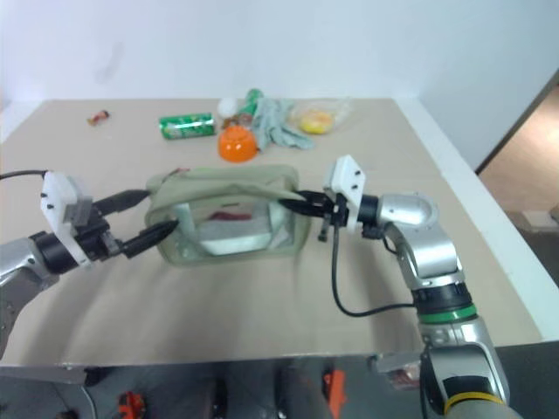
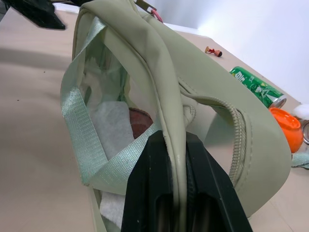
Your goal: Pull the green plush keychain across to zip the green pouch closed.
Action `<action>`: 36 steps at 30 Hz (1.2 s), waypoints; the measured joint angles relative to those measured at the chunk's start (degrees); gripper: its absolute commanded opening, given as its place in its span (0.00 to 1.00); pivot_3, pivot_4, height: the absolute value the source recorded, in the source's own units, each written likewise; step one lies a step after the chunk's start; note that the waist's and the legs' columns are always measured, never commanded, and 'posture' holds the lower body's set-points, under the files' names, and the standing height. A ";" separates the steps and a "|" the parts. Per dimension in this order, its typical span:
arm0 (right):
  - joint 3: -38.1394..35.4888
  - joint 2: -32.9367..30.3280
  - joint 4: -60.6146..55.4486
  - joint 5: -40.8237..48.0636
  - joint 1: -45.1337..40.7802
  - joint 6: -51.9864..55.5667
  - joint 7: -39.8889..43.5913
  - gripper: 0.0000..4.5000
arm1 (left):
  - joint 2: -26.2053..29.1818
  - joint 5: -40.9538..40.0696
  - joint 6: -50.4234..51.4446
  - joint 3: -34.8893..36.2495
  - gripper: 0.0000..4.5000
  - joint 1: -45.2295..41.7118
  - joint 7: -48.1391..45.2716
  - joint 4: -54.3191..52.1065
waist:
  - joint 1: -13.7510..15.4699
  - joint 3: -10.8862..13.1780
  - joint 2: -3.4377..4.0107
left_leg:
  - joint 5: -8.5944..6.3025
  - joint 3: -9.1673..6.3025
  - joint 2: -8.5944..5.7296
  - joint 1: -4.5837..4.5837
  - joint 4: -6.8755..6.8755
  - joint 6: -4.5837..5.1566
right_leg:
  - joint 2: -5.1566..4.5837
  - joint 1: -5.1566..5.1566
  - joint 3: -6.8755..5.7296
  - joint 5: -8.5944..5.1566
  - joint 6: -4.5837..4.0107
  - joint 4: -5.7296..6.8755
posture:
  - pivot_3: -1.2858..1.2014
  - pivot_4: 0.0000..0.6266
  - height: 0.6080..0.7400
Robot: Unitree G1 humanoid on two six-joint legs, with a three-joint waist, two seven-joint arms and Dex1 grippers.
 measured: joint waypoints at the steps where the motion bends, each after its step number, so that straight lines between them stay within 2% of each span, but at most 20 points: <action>1: 0.00 0.01 0.00 -0.02 0.00 0.00 -0.03 0.00 | -0.16 0.11 -0.29 -0.37 0.88 -0.45 0.00 0.01 | -0.01 0.00 0.00 | 0.00 0.00 0.00 0.00 0.00 0.00 | 0.00 -0.01 0.02 0.00 0.00 0.00 | 0.52 0.24 1.00; 4: 0.00 -0.02 -0.04 -0.09 0.00 0.01 -0.15 0.00 | -0.70 1.51 -1.52 -1.98 0.68 -1.31 -0.04 1.45 | -0.03 0.00 0.00 | 0.00 0.00 0.00 0.01 -0.01 0.00 | 0.01 -0.01 0.03 0.00 0.00 0.00 | 0.52 0.24 1.00; 8: -0.01 -0.06 -0.15 -0.21 0.01 0.15 -0.35 0.00 | -1.42 3.47 -2.87 -3.39 0.34 -1.78 -0.05 2.80 | 0.02 0.00 0.00 | 0.00 0.01 -0.01 0.00 0.00 0.00 | -0.01 0.00 0.01 0.00 0.00 0.00 | 0.52 0.24 1.00; 11: -0.02 -0.19 -0.21 -0.22 0.02 0.24 -0.42 0.00 | -1.55 3.81 -3.53 -3.48 0.12 -1.87 -0.11 2.84 | 0.02 0.00 0.00 | 0.00 0.00 -0.01 0.00 0.00 0.00 | -0.02 0.00 0.01 0.00 0.00 0.00 | 0.52 0.24 1.00; 13: -0.02 -0.20 -0.30 -0.21 0.02 0.24 -0.45 0.00 | -1.55 3.79 -3.63 -3.67 0.00 -1.77 -0.30 2.75 | 0.03 0.00 0.00 | 0.00 0.01 -0.02 -0.01 0.00 0.00 | -0.02 0.00 0.01 0.00 0.00 0.00 | 0.52 0.24 1.00; 22: -0.02 -0.63 -0.85 -0.03 0.57 0.25 -0.33 0.00 | -1.54 3.61 -3.85 -3.37 0.00 0.16 0.40 0.89 | 0.07 0.00 0.00 | 0.00 0.00 -0.06 -0.01 0.00 0.00 | -0.09 0.00 0.02 0.00 0.01 -0.01 | 0.52 0.24 1.00; 31: -0.27 -1.60 -0.24 0.78 0.42 0.09 -0.92 0.00 | -0.81 -2.09 -3.36 -1.78 0.00 2.09 -0.83 -0.55 | 0.04 0.00 0.00 | 0.00 0.00 -0.03 -0.01 -0.01 0.00 | -0.05 -0.01 0.01 0.00 0.00 -0.01 | 0.52 0.24 1.00; 36: -0.24 -3.23 7.04 1.31 -5.25 -3.54 1.94 0.00 | 0.40 -5.18 -3.22 -1.83 0.00 2.82 -2.93 -2.98 | -0.04 0.02 0.03 | 0.00 0.00 -0.06 0.00 0.01 0.00 | 0.03 -0.02 0.06 0.01 0.01 -0.01 | 0.52 0.24 1.00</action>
